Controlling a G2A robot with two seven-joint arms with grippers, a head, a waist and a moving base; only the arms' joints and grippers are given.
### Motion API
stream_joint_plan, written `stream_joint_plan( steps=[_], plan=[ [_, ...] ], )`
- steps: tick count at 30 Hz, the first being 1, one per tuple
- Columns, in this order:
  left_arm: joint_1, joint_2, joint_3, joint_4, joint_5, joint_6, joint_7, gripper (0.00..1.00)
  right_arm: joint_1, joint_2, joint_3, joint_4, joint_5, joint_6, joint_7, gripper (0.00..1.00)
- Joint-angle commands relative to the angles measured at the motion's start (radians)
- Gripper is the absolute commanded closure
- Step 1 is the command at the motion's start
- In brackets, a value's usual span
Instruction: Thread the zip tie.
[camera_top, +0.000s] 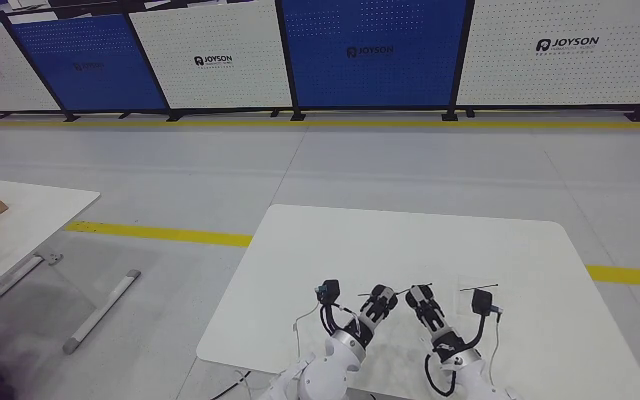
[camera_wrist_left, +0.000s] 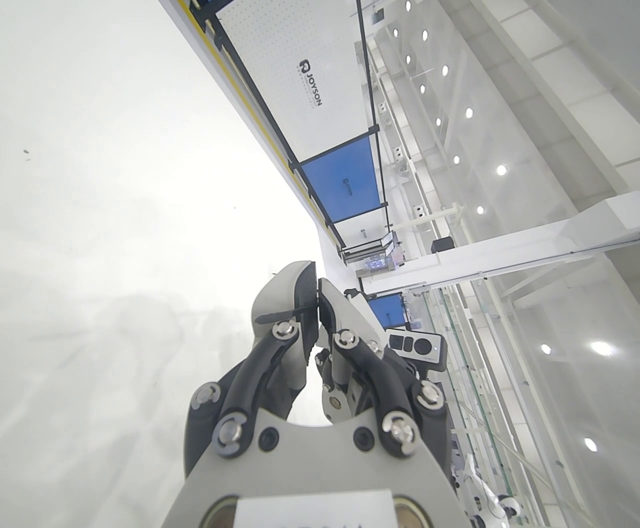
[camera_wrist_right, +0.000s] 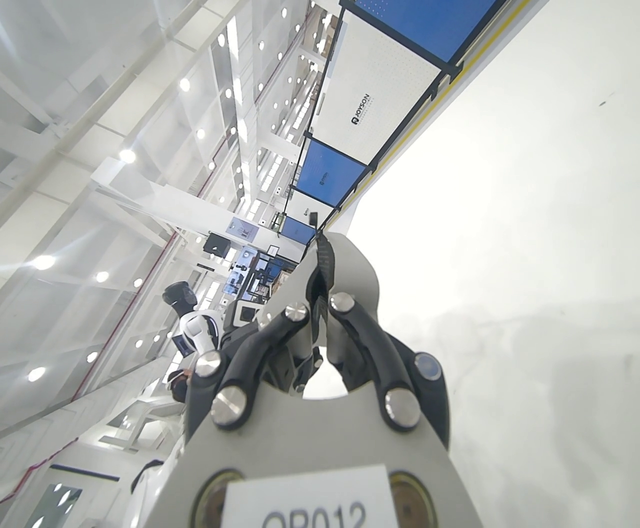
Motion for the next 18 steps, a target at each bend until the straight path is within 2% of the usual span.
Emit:
stream_joint_plan(
  steps=[1,10,12,13,18],
  plan=[
    [0.001,0.0,0.001,0.0,0.001,-0.001,-0.001,1.0,0.0,0.001,0.002,0.001,0.012,-0.007,0.013,1.0],
    [0.007,0.001,0.002,-0.005,0.008,-0.011,-0.008,1.0,0.0,0.001,0.002,-0.001,0.004,-0.002,0.016,1.0],
    [0.007,0.002,0.001,-0.007,0.002,-0.009,-0.016,0.78,-0.001,0.002,0.002,-0.001,-0.003,0.001,0.011,1.0],
    [0.008,0.002,0.0,-0.007,0.001,-0.008,-0.017,0.73,-0.001,0.001,0.002,-0.001,-0.008,0.004,0.008,1.0],
    [0.01,0.003,-0.002,-0.011,0.001,-0.009,-0.016,0.78,-0.002,0.001,0.003,0.002,-0.019,0.012,-0.008,1.0]
  ],
)
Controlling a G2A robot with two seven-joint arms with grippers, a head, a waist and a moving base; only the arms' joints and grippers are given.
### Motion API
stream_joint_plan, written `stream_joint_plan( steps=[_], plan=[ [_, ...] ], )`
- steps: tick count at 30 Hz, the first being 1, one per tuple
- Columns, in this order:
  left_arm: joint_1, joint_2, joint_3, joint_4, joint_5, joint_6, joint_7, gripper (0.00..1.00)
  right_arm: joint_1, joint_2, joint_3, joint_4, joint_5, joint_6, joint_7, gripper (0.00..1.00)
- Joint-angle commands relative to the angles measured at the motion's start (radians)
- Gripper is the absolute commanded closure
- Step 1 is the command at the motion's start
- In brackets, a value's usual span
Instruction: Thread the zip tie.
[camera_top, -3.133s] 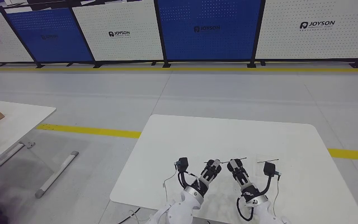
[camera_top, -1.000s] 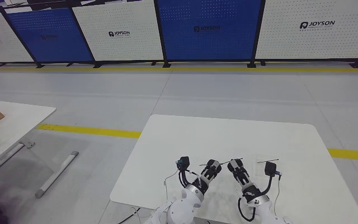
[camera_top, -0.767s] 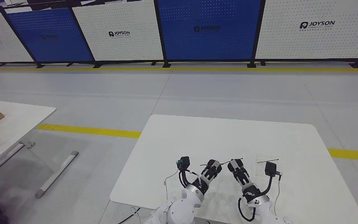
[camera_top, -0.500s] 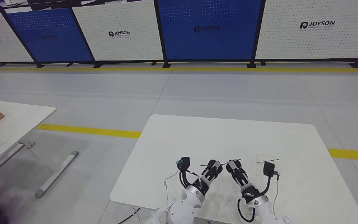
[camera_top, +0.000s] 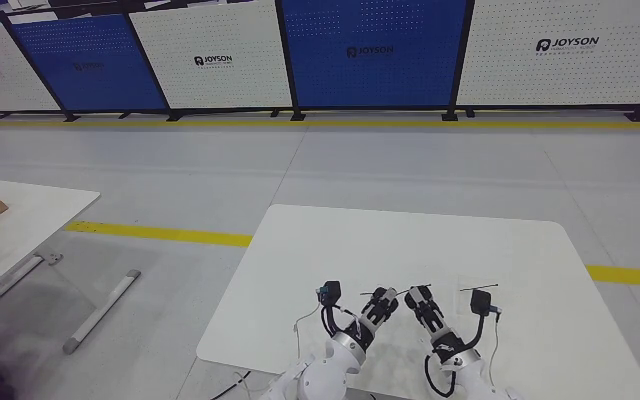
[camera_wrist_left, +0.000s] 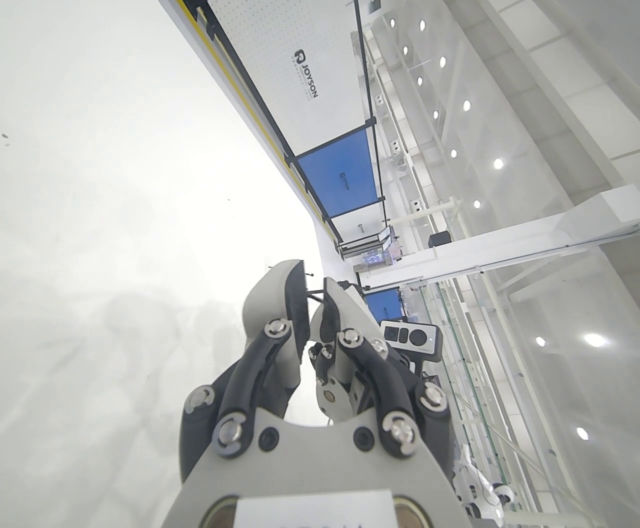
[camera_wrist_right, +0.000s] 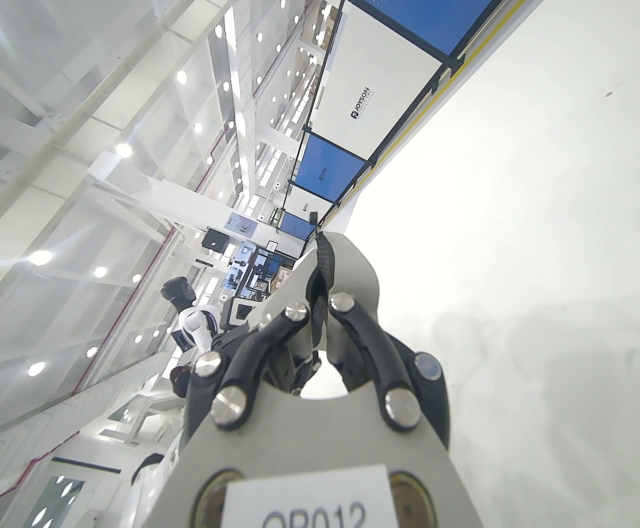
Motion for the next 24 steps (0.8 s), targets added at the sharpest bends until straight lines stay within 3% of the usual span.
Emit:
stream_joint_plan(
  steps=[1,10,15,19,24],
  plan=[
    [0.001,0.0,0.0,0.0,0.0,-0.001,0.002,0.8,0.0,0.0,0.001,0.003,-0.005,0.004,-0.008,1.0],
    [0.004,0.001,-0.011,-0.005,-0.009,-0.006,0.017,0.92,-0.004,0.0,0.004,0.003,-0.016,0.01,-0.022,1.0],
    [0.005,0.001,-0.013,-0.006,-0.01,-0.007,0.021,0.92,-0.005,0.0,0.004,0.001,-0.02,0.013,-0.021,1.0],
    [0.005,0.0,-0.013,-0.005,-0.009,-0.007,0.022,1.0,-0.006,0.0,0.004,0.001,-0.02,0.009,-0.022,1.0],
    [0.006,0.001,-0.011,-0.004,-0.003,-0.009,0.021,1.0,-0.006,-0.001,0.003,0.0,-0.019,0.006,-0.02,1.0]
  ],
)
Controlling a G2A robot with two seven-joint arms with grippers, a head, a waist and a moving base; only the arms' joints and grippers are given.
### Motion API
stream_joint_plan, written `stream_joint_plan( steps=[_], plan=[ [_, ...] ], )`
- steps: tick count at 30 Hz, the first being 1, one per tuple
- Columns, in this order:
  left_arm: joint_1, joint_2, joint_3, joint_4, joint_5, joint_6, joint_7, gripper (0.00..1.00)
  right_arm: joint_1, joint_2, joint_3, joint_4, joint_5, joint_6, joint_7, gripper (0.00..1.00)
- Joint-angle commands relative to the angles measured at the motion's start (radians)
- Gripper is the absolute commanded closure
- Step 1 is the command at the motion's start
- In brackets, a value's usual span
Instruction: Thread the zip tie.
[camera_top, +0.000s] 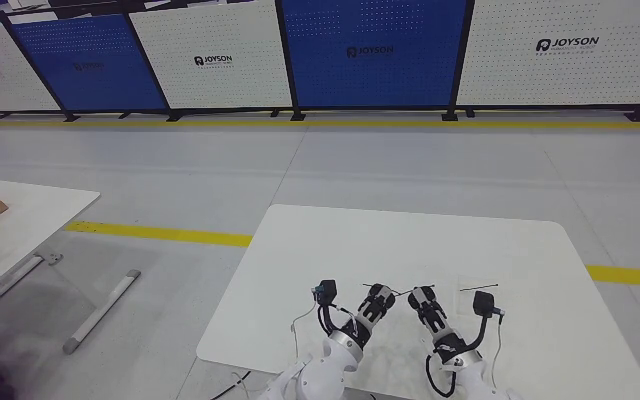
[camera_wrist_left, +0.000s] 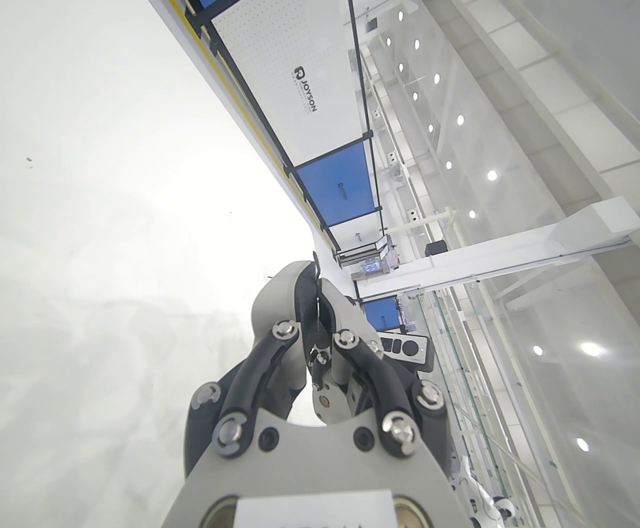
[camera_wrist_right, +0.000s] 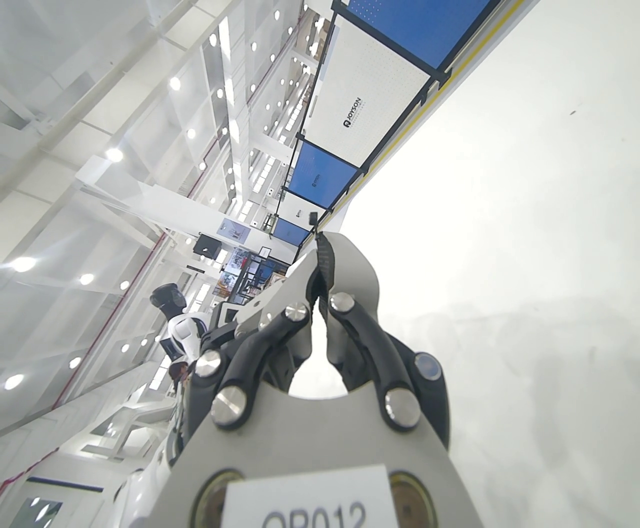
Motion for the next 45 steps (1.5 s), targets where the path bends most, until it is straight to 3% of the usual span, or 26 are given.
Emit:
stream_joint_plan(
  steps=[1,6,7,8,18,20,23,29,36,39,41,45],
  plan=[
    [0.0,0.0,0.001,0.0,0.002,-0.001,-0.001,1.0,0.0,0.0,-0.001,-0.002,0.003,-0.002,0.004,1.0],
    [0.001,0.0,0.003,-0.004,0.002,-0.003,-0.001,1.0,0.003,0.0,-0.002,-0.003,0.009,-0.007,0.01,1.0],
    [0.002,0.0,0.002,-0.006,-0.001,-0.003,0.003,1.0,0.002,-0.001,-0.001,-0.006,0.026,-0.021,0.005,0.85],
    [0.003,-0.001,0.0,-0.008,-0.007,-0.001,0.01,1.0,0.001,-0.002,-0.001,-0.006,0.04,-0.033,0.004,0.0],
    [0.012,-0.011,-0.042,-0.044,-0.158,0.01,0.089,1.0,-0.022,0.004,0.039,-0.013,0.051,-0.043,-0.007,0.0],
    [0.016,-0.01,-0.052,-0.054,-0.17,0.017,0.086,1.0,-0.024,0.005,0.041,-0.015,0.035,-0.046,-0.012,0.0],
    [0.028,-0.009,-0.052,-0.08,-0.214,0.014,0.031,1.0,-0.026,0.004,0.042,-0.019,0.034,-0.05,-0.019,0.0],
    [0.028,-0.009,-0.052,-0.08,-0.214,0.014,0.031,1.0,-0.024,0.005,0.043,-0.018,0.026,-0.047,-0.021,0.0],
    [0.042,-0.011,-0.075,-0.102,-0.267,-0.006,0.071,1.0,-0.005,0.017,0.017,0.0,-0.354,0.033,-0.029,0.0],
    [0.05,-0.011,-0.081,-0.114,-0.271,-0.015,0.082,1.0,-0.001,0.017,-0.002,0.013,-0.494,0.075,-0.098,0.0],
    [0.053,-0.012,-0.082,-0.116,-0.283,-0.024,0.09,1.0,-0.005,0.012,-0.018,0.022,-0.488,0.062,-0.16,0.0],
    [0.053,-0.012,-0.082,-0.116,-0.283,-0.024,0.09,1.0,-0.006,0.012,-0.021,0.025,-0.479,0.053,-0.164,0.0]
  ],
)
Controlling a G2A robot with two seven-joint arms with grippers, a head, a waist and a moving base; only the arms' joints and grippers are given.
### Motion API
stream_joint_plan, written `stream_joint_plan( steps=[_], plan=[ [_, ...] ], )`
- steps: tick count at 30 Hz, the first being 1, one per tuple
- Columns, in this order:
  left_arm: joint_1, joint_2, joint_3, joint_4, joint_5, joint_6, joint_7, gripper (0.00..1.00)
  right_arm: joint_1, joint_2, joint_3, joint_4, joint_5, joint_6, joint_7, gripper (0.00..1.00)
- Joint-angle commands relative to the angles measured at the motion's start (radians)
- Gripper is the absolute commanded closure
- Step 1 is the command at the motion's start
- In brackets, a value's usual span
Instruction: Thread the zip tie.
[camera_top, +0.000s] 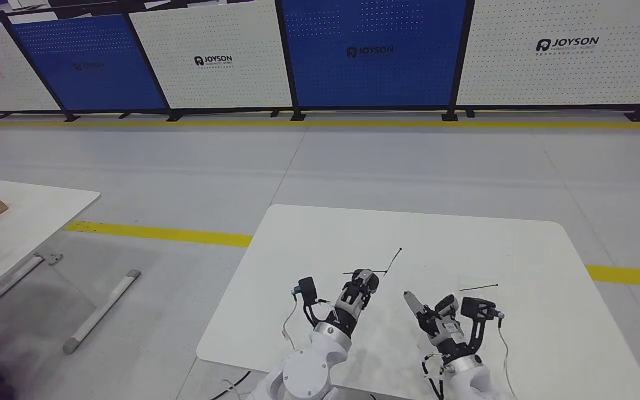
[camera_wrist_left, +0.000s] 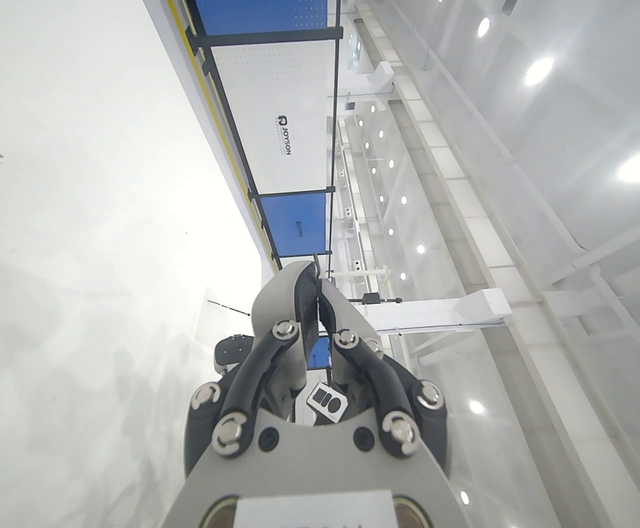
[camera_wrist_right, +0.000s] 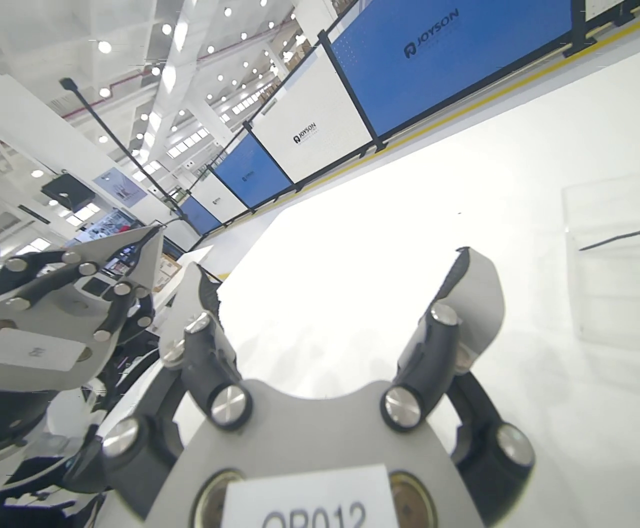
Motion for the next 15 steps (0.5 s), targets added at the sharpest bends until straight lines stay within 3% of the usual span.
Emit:
stream_joint_plan(
  steps=[1,4,7,9,15],
  plan=[
    [0.0,0.0,0.0,0.0,0.001,0.0,0.0,1.0,0.0,0.0,0.001,-0.001,0.002,0.002,0.003,0.0],
    [-0.002,0.0,0.003,0.002,0.002,-0.001,-0.008,1.0,0.003,0.001,-0.001,0.003,-0.014,-0.002,0.015,0.0],
    [-0.003,0.0,0.011,0.003,0.01,-0.001,-0.016,1.0,0.016,0.009,-0.008,0.011,-0.124,-0.012,0.073,0.0],
    [-0.003,-0.001,0.013,0.005,0.008,0.0,-0.02,1.0,0.016,0.011,-0.008,0.009,-0.189,0.016,0.061,0.0],
    [-0.003,-0.001,0.013,0.005,0.006,0.0,-0.02,1.0,0.011,0.009,-0.008,0.004,-0.194,0.039,0.035,0.0]
  ],
)
